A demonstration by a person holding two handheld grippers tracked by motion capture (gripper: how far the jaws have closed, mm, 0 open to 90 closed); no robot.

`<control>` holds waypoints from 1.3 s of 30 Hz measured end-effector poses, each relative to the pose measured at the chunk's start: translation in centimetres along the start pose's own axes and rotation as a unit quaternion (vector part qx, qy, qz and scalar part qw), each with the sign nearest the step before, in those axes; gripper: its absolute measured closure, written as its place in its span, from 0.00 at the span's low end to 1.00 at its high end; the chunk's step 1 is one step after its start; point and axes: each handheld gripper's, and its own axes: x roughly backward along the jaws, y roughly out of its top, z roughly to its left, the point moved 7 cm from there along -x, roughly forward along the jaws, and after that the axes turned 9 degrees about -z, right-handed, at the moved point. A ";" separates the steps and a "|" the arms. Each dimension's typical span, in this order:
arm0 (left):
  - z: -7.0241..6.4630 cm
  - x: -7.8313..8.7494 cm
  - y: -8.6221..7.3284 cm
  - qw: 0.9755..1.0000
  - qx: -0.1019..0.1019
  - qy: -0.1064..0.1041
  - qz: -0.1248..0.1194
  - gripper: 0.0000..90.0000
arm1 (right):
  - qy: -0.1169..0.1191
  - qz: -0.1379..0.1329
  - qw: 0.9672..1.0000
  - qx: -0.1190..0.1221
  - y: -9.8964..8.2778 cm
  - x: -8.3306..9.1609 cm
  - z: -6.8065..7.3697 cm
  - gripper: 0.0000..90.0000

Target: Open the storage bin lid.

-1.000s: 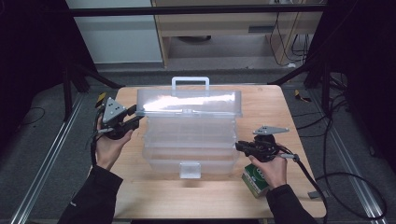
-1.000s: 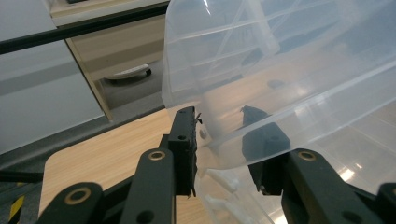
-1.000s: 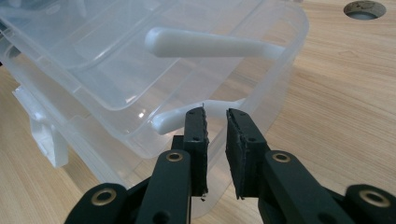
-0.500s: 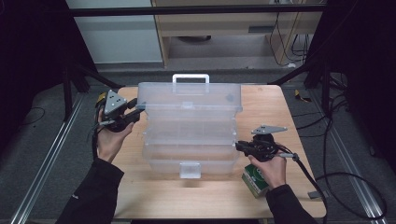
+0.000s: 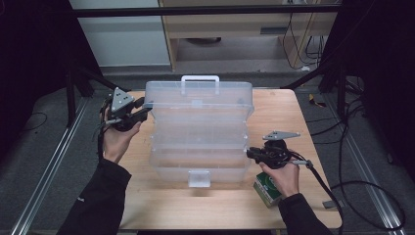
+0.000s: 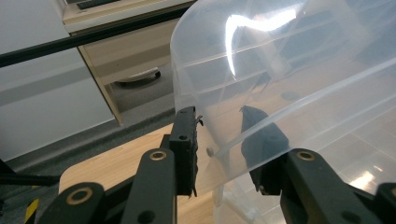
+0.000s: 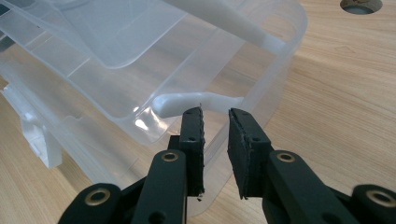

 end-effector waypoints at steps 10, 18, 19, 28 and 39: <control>0.4 -0.7 0.5 1.000 -0.002 0.008 0.004 0.75 | 0.000 0.002 1.000 -0.005 0.0 -0.1 -0.2 0.81; 0.7 -1.2 0.7 1.000 -0.003 0.017 0.007 0.79 | -0.002 0.005 1.000 -0.009 0.0 -0.1 -0.3 0.79; 0.8 -1.4 0.7 1.000 -0.004 0.019 0.010 0.79 | -0.002 0.005 1.000 -0.010 0.0 -0.2 -0.3 0.78; 1.0 -2.0 1.0 1.000 0.001 0.026 0.013 0.81 | -0.007 0.011 1.000 -0.001 0.0 -0.5 -0.3 0.75; 1.5 -2.8 1.2 1.000 0.014 0.025 0.011 0.82 | -0.007 0.017 1.000 -0.003 0.0 -0.5 -0.2 0.78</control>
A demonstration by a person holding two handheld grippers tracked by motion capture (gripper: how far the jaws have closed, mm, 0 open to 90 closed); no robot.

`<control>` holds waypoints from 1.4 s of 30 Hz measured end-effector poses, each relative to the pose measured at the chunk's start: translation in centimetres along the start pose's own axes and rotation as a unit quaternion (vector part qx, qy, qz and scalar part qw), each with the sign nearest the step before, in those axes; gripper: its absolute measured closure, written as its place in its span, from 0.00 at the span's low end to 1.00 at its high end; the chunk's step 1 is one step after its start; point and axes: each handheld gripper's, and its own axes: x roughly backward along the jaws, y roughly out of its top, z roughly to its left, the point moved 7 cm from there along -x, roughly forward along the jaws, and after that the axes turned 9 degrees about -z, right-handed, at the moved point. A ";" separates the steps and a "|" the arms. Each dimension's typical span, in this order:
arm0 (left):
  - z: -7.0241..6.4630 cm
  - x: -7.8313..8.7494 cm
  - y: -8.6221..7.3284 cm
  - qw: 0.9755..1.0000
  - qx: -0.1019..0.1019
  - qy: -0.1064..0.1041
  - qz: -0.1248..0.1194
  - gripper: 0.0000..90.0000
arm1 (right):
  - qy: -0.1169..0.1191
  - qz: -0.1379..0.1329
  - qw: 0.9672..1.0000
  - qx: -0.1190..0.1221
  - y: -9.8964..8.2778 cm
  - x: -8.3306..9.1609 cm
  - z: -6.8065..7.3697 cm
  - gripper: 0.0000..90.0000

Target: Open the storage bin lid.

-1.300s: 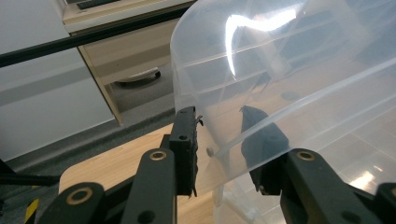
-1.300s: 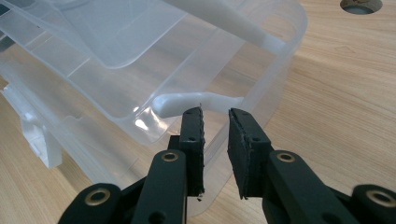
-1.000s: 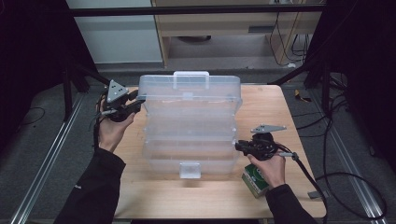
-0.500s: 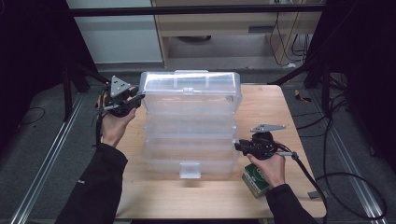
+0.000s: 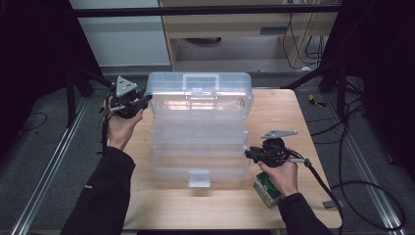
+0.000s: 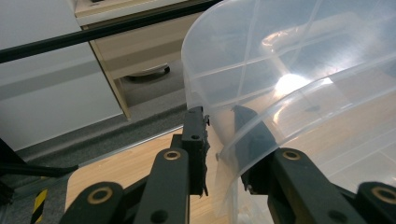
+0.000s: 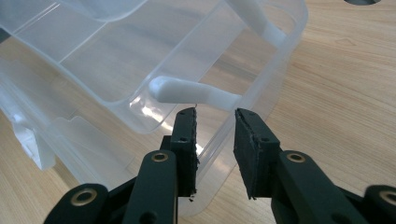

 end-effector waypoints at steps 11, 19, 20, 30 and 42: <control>0.5 -1.3 0.5 1.000 0.013 0.009 0.000 0.84 | 0.005 -0.001 1.000 -0.005 0.0 0.0 0.0 0.77; 0.7 -2.1 0.7 1.000 0.016 0.017 -0.003 0.85 | 0.005 0.001 1.000 -0.005 0.1 0.0 0.0 0.78; 0.7 -2.2 0.8 1.000 0.013 0.017 -0.001 0.85 | 0.006 0.001 1.000 -0.005 0.1 0.0 -0.1 0.78; 1.2 -3.0 1.2 0.999 -0.006 0.032 0.003 0.90 | 0.005 0.004 1.000 -0.004 0.1 0.0 -0.1 0.78; 1.5 -4.2 1.2 0.999 0.006 0.043 0.007 0.93 | 0.005 0.006 1.000 -0.001 0.1 0.0 -0.1 0.78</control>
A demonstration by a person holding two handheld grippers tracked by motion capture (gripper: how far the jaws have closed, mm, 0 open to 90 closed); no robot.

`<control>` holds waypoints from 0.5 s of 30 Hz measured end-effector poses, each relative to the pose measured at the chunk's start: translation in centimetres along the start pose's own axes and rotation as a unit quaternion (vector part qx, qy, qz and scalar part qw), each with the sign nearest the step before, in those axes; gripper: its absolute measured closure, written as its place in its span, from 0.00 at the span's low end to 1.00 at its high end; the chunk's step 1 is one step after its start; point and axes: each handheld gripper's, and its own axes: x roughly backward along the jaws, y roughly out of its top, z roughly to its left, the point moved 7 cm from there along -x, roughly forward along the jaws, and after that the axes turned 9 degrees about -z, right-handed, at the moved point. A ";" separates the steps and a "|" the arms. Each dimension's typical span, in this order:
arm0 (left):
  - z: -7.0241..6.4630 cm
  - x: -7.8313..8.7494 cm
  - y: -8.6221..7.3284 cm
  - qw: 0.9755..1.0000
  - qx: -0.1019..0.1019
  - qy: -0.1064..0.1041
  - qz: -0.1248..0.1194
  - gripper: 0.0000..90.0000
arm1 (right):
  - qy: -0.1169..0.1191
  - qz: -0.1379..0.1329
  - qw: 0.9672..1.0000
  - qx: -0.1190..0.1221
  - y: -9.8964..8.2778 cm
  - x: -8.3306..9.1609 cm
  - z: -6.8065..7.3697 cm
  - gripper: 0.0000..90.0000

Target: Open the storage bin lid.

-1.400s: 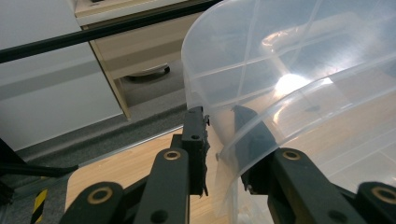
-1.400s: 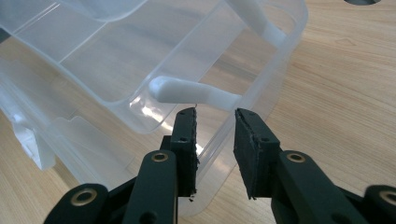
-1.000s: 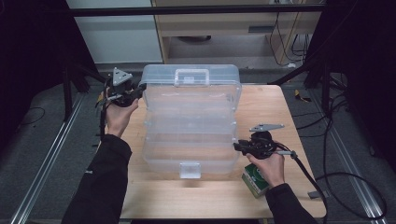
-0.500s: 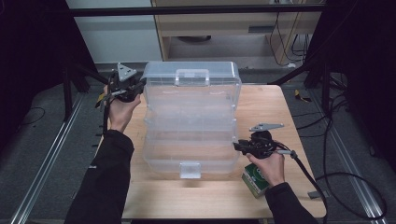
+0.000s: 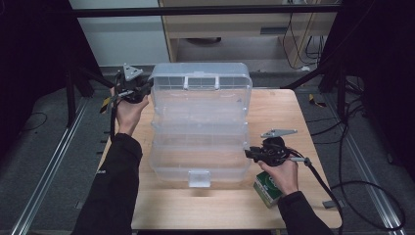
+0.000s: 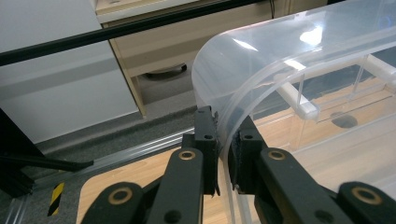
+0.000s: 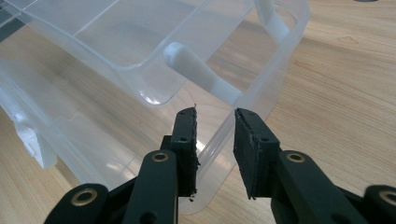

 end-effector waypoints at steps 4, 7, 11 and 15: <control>0.1 -0.4 0.0 1.000 0.008 0.000 -0.001 0.93 | 0.000 0.002 1.000 0.001 0.0 0.0 0.0 0.78; 0.2 -0.6 0.0 1.000 0.010 0.000 0.000 0.93 | 0.000 0.002 1.000 0.000 0.0 0.0 0.0 0.78; 0.3 -0.9 0.1 1.000 0.009 -0.001 0.005 0.94 | 0.000 0.002 1.000 0.000 0.0 0.0 0.0 0.78; 0.3 -1.3 0.0 1.000 0.011 -0.001 0.002 0.94 | 0.000 0.002 1.000 0.000 0.0 0.0 0.0 0.78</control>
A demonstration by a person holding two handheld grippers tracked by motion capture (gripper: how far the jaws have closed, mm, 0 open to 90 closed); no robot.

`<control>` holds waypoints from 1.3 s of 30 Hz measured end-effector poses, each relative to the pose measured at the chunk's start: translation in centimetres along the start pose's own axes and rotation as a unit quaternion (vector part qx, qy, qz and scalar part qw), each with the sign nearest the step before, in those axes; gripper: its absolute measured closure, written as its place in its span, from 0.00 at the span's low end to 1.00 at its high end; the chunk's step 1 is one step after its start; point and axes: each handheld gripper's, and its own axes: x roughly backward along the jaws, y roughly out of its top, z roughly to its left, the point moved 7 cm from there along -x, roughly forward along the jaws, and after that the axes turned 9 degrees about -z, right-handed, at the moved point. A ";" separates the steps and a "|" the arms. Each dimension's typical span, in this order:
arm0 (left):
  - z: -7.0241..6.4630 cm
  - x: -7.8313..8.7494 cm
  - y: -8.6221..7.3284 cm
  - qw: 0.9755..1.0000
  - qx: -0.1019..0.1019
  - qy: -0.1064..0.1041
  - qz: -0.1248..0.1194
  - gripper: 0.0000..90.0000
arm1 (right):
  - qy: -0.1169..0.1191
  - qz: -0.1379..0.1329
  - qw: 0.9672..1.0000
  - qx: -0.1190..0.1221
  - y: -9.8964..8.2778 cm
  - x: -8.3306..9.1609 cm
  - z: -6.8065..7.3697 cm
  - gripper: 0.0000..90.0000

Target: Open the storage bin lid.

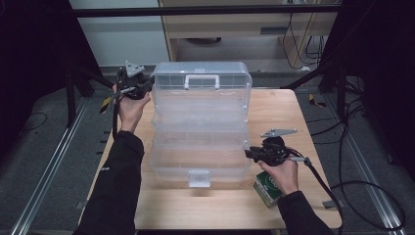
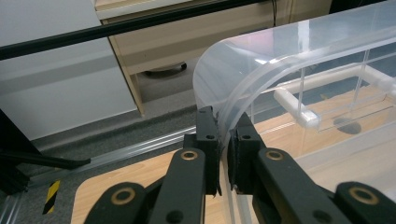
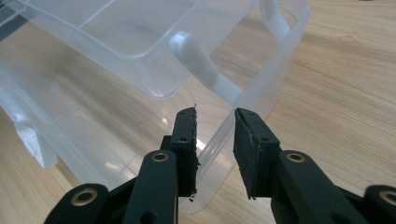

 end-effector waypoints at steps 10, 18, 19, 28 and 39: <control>0.2 -1.1 0.0 1.000 0.003 0.000 0.004 0.94 | 0.000 0.001 1.000 -0.001 0.0 0.0 0.0 0.78; 0.5 -2.1 -0.1 1.000 0.004 -0.001 0.008 0.94 | 0.000 0.002 1.000 -0.002 0.0 0.0 0.0 0.78; 0.5 -2.3 -0.1 1.000 0.003 0.001 0.009 0.94 | 0.000 0.001 1.000 -0.001 0.0 0.0 0.0 0.78; 0.7 -3.2 -0.4 1.000 0.013 0.003 0.007 0.94 | -0.001 0.001 1.000 0.000 0.0 0.0 0.0 0.78; 1.0 -5.1 -0.7 1.000 0.013 0.000 0.017 0.93 | 0.000 0.003 1.000 -0.004 0.0 0.0 0.0 0.78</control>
